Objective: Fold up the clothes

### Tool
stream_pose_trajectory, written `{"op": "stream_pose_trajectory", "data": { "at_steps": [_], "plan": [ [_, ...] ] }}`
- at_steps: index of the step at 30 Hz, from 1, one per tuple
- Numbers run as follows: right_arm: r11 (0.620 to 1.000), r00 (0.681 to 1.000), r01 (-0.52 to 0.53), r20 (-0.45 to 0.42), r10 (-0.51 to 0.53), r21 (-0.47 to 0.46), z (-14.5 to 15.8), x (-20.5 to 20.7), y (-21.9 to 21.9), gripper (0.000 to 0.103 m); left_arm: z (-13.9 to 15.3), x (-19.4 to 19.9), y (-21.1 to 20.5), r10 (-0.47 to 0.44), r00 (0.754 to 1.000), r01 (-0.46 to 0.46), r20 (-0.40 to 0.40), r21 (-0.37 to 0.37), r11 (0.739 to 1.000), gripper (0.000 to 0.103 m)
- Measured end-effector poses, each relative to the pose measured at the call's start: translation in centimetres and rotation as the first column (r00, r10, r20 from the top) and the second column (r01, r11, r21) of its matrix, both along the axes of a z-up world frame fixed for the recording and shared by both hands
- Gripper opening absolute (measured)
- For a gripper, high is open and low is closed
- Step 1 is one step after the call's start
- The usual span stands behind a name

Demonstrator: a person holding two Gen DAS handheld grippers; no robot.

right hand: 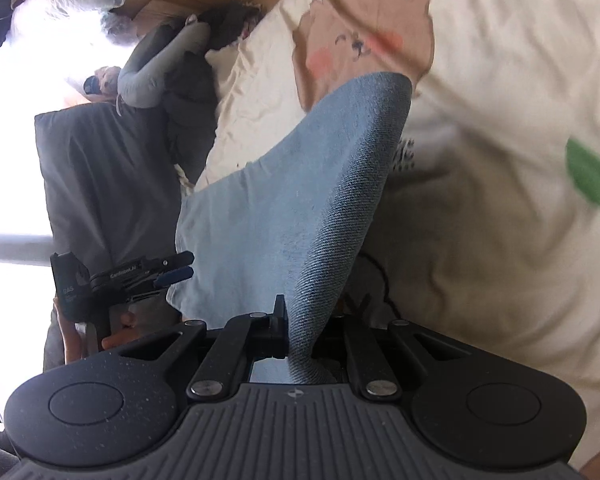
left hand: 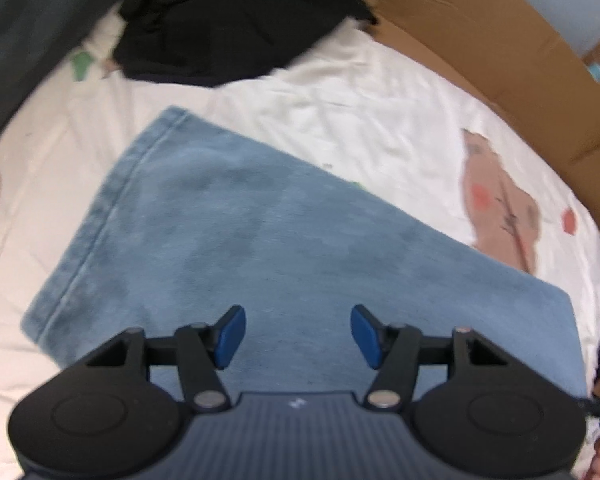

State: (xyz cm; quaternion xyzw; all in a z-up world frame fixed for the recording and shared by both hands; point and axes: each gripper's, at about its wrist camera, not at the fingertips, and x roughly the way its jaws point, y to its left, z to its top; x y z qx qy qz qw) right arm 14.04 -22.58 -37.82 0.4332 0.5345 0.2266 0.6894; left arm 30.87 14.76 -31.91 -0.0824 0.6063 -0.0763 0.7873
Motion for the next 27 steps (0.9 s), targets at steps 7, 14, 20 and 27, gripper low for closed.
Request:
{"op": "stream_pose_trajectory", "data": {
  "at_steps": [7,14,20,27],
  "plan": [
    [0.996,0.999,0.000,0.040,0.003,-0.092,2.0,0.7,-3.5,0.005,0.1,-0.1,-3.8,-0.113,0.994,0.113,0.000,-0.067,0.991,0.065],
    [0.986,0.999,0.015,0.053,-0.006,-0.166,2.8,0.7,-7.7,0.005,-0.1,-0.1,-7.4,-0.212,0.977,0.212,0.010,-0.093,0.973,0.065],
    [0.976,0.996,0.068,0.066,-0.055,-0.206,3.5,0.1,-10.7,0.005,-0.5,0.1,-10.1,-0.287,0.958,0.286,0.005,-0.113,0.952,0.065],
    [0.970,0.993,0.112,0.048,-0.104,-0.217,1.5,-0.5,-12.7,0.006,-1.0,0.9,-11.7,-0.296,0.955,0.289,-0.029,-0.146,0.946,0.065]
  ]
}}
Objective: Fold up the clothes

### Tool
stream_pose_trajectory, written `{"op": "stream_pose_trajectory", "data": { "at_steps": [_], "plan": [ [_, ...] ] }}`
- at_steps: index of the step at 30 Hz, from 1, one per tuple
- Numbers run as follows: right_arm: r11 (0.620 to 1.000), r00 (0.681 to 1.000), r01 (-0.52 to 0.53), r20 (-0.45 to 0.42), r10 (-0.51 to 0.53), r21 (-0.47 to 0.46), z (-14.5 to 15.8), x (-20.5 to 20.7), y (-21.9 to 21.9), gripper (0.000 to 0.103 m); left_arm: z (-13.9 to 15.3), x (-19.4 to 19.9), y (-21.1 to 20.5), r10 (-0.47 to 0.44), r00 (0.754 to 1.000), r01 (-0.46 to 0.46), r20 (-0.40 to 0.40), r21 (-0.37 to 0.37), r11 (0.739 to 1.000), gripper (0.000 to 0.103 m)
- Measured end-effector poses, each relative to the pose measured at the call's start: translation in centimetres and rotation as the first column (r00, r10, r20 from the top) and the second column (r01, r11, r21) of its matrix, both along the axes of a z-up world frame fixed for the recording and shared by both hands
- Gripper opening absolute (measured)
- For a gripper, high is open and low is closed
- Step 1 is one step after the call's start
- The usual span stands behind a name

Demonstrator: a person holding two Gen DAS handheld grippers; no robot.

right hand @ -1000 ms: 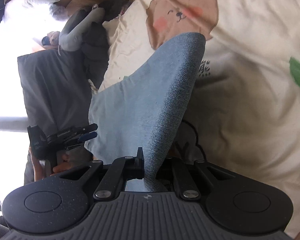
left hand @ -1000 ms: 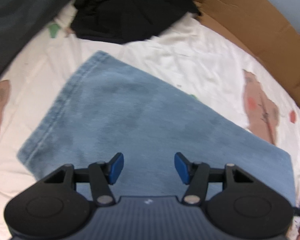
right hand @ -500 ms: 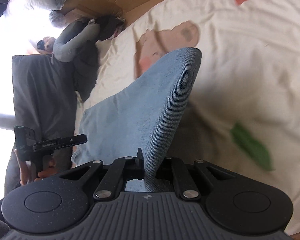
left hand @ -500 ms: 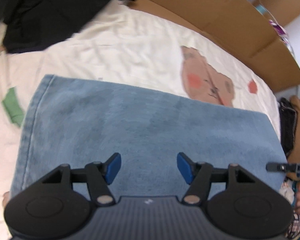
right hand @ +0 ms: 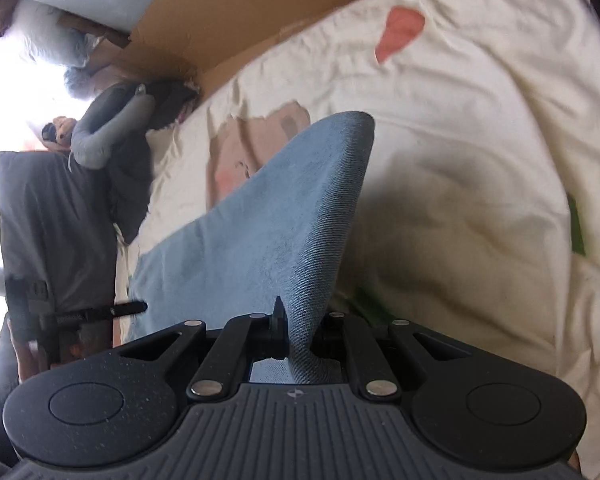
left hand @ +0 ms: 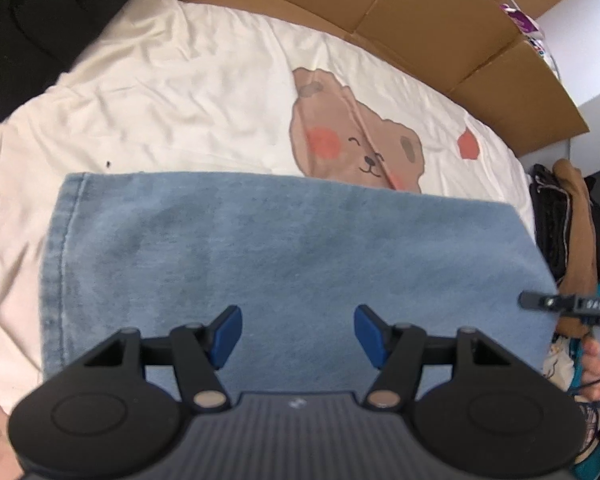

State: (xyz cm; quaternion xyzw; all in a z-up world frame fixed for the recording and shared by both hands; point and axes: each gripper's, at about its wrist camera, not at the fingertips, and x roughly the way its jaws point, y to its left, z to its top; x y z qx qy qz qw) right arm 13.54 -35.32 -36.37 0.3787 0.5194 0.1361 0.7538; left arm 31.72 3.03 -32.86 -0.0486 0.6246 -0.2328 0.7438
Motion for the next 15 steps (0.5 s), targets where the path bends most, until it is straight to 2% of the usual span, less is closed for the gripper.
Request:
{"op": "stream_pose_trajectory", "data": {
  "at_steps": [6,15],
  "plan": [
    [0.998,0.999,0.032,-0.045,-0.029,0.059,-3.6,-0.8,-1.3,0.031,-0.1,0.2,-1.0,-0.035,0.999,0.035,-0.014,0.020,0.999,0.067],
    [0.991,0.995,0.010,-0.096,0.003,0.135,-5.8,-3.1,-1.8,0.033,-0.5,-0.5,-1.0,-0.032,0.998,0.033,-0.047,0.026,0.999,0.069]
  ]
}}
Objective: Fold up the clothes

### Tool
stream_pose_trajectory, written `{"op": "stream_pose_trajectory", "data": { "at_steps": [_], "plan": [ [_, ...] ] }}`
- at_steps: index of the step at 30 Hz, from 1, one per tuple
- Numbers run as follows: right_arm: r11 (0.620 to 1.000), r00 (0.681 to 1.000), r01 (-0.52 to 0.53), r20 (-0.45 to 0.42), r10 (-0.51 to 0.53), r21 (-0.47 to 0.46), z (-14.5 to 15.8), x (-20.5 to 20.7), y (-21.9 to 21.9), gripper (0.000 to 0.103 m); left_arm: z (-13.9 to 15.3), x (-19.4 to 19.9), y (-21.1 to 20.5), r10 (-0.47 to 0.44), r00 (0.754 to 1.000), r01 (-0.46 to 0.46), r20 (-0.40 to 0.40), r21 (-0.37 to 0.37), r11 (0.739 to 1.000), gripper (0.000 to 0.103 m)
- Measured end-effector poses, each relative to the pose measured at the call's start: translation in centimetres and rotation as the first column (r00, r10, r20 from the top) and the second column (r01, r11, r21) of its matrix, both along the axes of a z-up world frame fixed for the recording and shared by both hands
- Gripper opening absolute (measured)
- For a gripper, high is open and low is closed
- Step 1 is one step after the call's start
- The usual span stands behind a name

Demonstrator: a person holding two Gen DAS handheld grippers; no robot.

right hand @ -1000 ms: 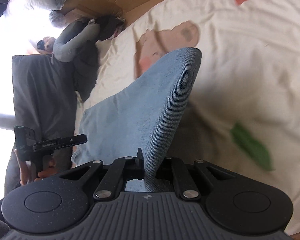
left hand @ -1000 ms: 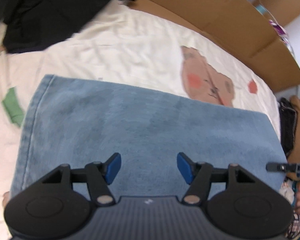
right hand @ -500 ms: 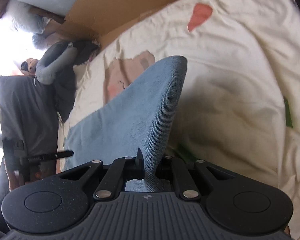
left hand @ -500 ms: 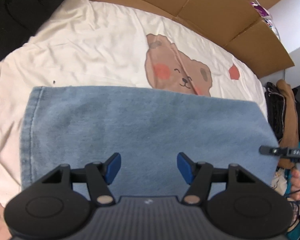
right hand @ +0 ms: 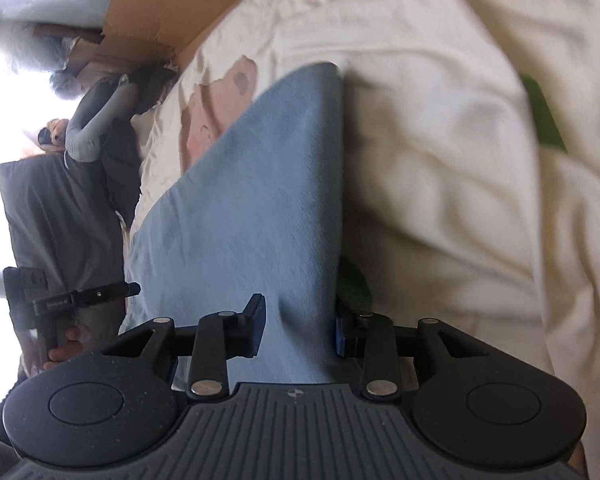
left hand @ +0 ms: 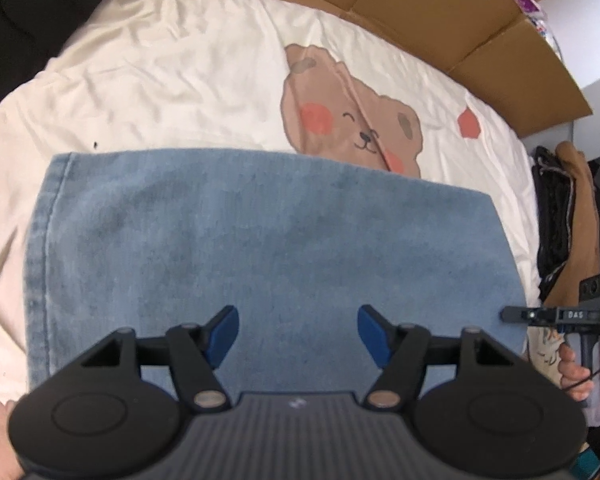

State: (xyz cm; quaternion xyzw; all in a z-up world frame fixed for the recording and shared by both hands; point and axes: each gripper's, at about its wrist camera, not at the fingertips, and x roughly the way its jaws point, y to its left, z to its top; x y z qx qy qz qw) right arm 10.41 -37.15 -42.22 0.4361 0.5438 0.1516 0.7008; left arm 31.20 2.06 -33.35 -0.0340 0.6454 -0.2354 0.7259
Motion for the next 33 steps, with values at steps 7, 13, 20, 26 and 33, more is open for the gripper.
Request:
{"op": "stream_pose_trajectory", "data": {
  "at_steps": [7,13,20,26,33],
  "plan": [
    [1.000,0.999,-0.023,-0.047,0.024,0.019,-1.3,-3.7,0.0,0.034,-0.4,-1.0,-0.5,-0.022,1.000,0.022,-0.018,0.004,1.000,0.069],
    [0.996,0.998,0.004,-0.059,0.001,0.094,-1.5,-6.3,0.1,0.035,-0.5,-1.5,-1.0,-0.031,0.999,0.031,-0.024,0.009,0.999,0.069],
    [0.982,0.995,0.090,-0.052,-0.082,0.167,-2.6,-6.2,0.1,0.041,-1.2,-1.9,-1.0,-0.038,0.998,0.039,-0.042,0.022,0.999,0.069],
    [0.981,0.994,0.108,-0.044,-0.102,0.160,-2.7,-4.0,1.4,0.019,-1.7,-2.2,-1.3,-0.051,0.997,0.052,-0.050,0.027,0.998,0.069],
    [0.981,0.984,0.173,0.016,-0.175,0.084,0.7,-4.4,1.9,0.009,-2.2,-3.4,-2.3,-0.098,0.993,0.100,-0.062,0.028,0.995,0.061]
  ]
}}
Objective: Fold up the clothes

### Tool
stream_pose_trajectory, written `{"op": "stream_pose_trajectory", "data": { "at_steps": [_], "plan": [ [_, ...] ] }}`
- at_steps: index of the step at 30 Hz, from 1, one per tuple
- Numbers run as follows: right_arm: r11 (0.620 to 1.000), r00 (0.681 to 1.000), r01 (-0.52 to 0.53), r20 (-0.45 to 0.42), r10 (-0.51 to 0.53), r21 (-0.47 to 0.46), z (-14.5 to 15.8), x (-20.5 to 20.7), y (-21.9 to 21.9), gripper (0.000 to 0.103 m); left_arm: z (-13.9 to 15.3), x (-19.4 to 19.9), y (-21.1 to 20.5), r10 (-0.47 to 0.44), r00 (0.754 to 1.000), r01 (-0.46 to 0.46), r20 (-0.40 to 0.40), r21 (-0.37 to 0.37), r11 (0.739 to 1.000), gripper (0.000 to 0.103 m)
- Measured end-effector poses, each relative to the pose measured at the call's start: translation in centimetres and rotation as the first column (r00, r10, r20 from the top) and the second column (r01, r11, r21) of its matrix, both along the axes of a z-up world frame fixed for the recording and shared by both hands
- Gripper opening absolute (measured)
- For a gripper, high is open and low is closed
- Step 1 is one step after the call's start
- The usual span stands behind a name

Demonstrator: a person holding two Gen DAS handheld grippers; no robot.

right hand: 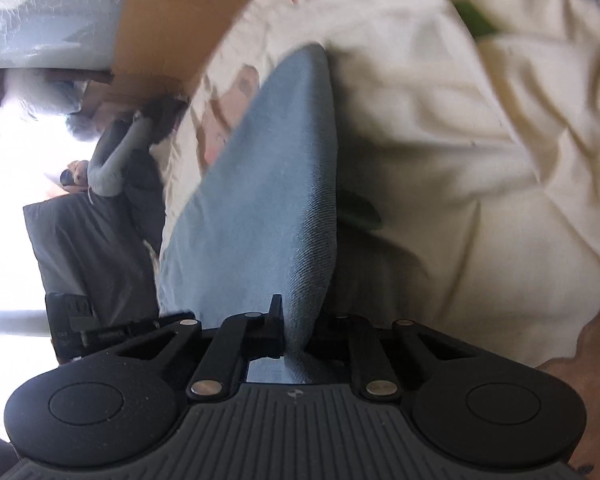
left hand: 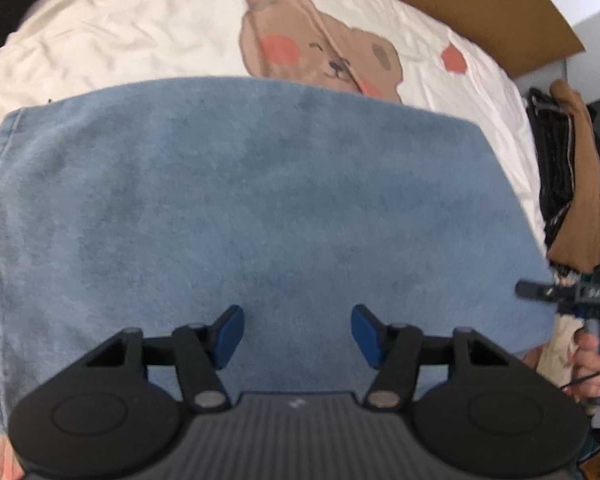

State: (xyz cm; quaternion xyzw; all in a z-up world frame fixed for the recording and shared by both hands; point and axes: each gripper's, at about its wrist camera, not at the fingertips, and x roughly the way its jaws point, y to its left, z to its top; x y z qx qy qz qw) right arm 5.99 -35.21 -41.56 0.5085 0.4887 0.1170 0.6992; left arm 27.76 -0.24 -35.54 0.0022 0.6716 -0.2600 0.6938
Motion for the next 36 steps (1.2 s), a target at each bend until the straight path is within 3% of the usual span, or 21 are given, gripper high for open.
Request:
{"op": "stream_pose_trajectory", "data": {
  "at_steps": [4,10,15,19,22,27,36],
  "plan": [
    [0.998,0.998,0.055,0.001,-0.055,-0.020,2.5,-0.2,-0.1,0.008,-0.2,-0.7,-0.1,-0.001,1.000,0.001,-0.015,-0.004,1.000,0.057],
    [0.997,0.997,0.036,0.075,-0.031,-0.068,7.0,1.1,-0.3,0.006,0.3,-1.2,-0.2,-0.006,1.000,0.006,-0.020,-0.027,1.000,0.057],
    [0.998,0.998,0.028,0.056,-0.025,-0.048,8.3,1.8,-1.0,0.006,1.0,-1.3,-0.2,-0.011,1.000,0.010,-0.016,-0.049,0.999,0.057],
    [0.996,0.999,0.007,0.049,-0.003,-0.088,9.6,2.1,-1.8,0.006,1.4,-1.4,-0.6,-0.017,1.000,0.015,-0.021,-0.080,0.997,0.056],
    [0.992,0.999,-0.013,0.039,0.018,-0.123,10.4,2.1,-2.4,0.006,1.5,-1.8,-1.2,-0.035,0.999,0.031,-0.034,-0.109,0.994,0.044],
    [0.987,1.000,-0.019,-0.017,0.016,-0.158,10.5,1.6,-3.1,0.007,0.8,-2.9,-2.7,-0.094,0.994,0.087,-0.049,-0.120,0.989,0.007],
    [0.967,0.992,-0.083,-0.112,0.057,-0.242,10.6,0.9,-1.1,0.007,-2.0,-5.1,-3.2,-0.150,0.983,0.141,-0.106,-0.084,0.986,0.006]
  ]
}}
